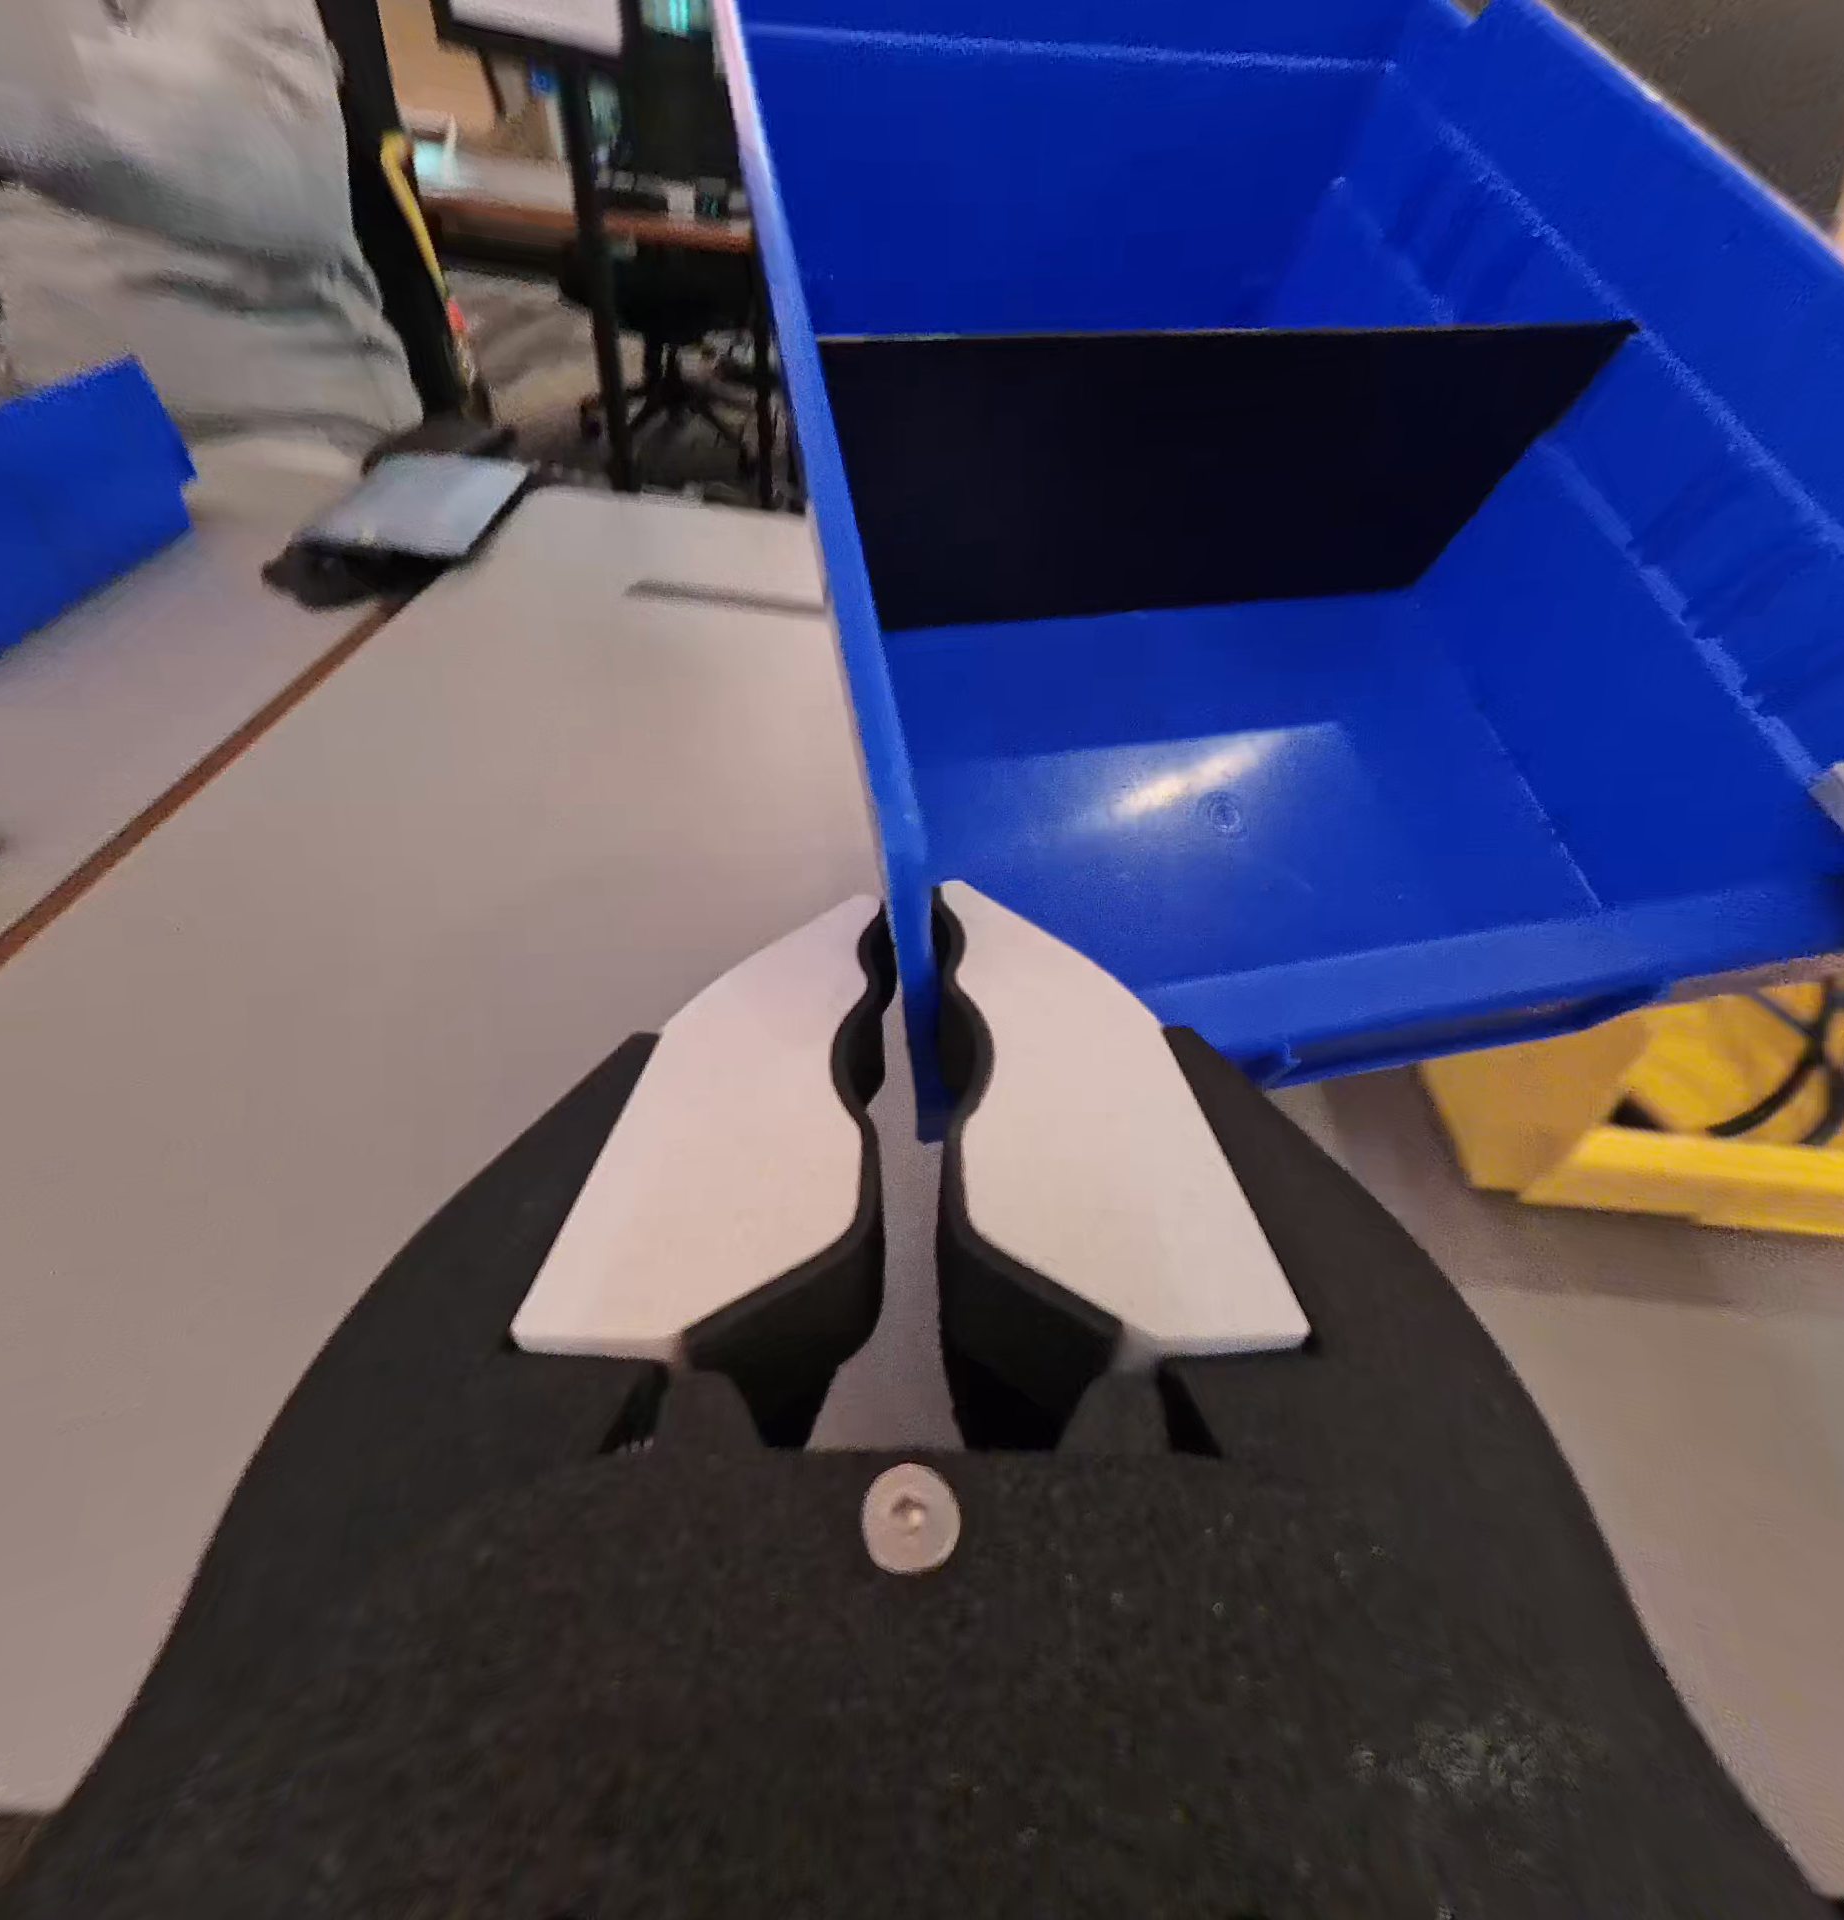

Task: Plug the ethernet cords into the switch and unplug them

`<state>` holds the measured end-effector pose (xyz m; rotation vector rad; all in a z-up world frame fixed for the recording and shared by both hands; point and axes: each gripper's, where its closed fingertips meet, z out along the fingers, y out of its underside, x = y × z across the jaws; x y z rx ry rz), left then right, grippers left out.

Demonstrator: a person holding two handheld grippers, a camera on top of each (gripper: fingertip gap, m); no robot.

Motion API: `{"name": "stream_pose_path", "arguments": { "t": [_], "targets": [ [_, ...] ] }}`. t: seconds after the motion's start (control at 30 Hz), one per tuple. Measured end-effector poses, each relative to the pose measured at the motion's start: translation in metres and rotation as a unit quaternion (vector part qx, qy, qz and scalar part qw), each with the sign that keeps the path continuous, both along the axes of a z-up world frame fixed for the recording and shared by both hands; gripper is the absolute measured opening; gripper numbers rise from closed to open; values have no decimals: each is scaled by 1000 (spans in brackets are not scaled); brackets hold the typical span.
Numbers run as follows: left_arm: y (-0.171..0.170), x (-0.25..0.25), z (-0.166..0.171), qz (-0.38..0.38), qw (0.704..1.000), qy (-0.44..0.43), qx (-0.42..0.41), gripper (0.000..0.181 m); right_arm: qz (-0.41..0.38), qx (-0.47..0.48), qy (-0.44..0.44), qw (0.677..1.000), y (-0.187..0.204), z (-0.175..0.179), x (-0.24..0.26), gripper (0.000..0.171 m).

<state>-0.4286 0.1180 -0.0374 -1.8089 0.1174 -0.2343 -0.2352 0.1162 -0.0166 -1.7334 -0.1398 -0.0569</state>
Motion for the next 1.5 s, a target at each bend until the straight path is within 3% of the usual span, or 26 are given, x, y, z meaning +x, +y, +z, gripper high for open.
{"name": "stream_pose_path", "arguments": {
  "t": [0.2,0.33,0.53,0.7,0.77,1.0,1.1,1.17,1.27,1.33,1.4,1.5],
  "targets": [
    [1,128,66,-85,994,28,55,6,-66,61,-26,996,-24,82,125,2],
    [4,262,71,-169,985,13,14,5,-151,42,-37,987,-49,89,253,2],
    [-19,456,21,-256,965,46,-35,6,-198,-72,-25,977,-91,22,442,3],
    [-33,544,-54,-292,949,59,-104,6,-196,-166,-16,966,-113,-62,526,4],
    [-30,552,-72,-282,951,81,-98,5,-174,-182,-3,968,-115,-92,532,5],
    [-53,573,-111,-350,921,99,-137,15,-185,-191,55,962,-102,-126,566,3],
    [-70,574,-100,-400,901,67,-152,19,-195,-180,57,962,-103,-128,574,6],
    [-81,560,-79,-429,891,50,-141,21,-208,-190,15,959,-114,-122,578,17],
    [-87,505,-49,-432,891,50,-129,27,-217,-199,-53,954,-145,-96,573,46],
    [-86,452,-34,-417,900,55,-113,36,-220,-182,-83,955,-162,-72,556,47],
    [-76,387,-29,-368,922,82,-90,39,-185,-147,-44,971,-161,-53,514,44],
    [-56,288,-29,-256,958,111,-60,35,-54,-115,88,988,-130,-45,403,34]
  ]
}}
